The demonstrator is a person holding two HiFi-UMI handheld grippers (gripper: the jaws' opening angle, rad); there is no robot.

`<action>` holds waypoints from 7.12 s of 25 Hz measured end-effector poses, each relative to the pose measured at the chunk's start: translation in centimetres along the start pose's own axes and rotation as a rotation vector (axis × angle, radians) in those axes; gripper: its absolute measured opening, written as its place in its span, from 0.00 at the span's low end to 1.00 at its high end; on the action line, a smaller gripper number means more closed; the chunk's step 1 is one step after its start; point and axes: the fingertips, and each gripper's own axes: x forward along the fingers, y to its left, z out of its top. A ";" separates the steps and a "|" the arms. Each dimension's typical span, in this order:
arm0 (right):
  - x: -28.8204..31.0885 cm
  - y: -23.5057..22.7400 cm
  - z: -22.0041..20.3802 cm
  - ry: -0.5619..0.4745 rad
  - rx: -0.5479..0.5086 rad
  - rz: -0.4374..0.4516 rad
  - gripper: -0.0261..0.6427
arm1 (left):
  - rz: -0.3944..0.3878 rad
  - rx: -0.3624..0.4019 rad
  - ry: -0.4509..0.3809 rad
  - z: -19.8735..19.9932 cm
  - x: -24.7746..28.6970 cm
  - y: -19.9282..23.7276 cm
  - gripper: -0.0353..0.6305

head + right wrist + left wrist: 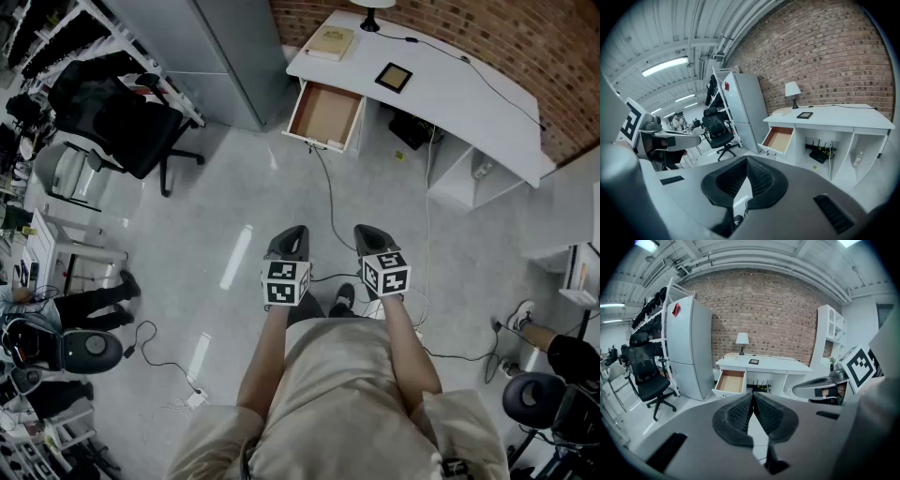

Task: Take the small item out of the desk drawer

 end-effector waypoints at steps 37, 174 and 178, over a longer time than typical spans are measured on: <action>9.2 -8.0 4.9 0.033 0.097 0.079 0.08 | -0.005 -0.018 0.001 7.4 12.7 7.2 0.08; 68.8 -32.3 -11.6 1.199 -0.625 0.299 0.25 | 0.004 -0.383 0.245 -8.4 56.6 28.5 0.08; 68.8 -31.9 -9.9 1.126 -0.596 0.306 0.25 | 0.010 -0.384 0.246 -7.6 57.0 28.8 0.08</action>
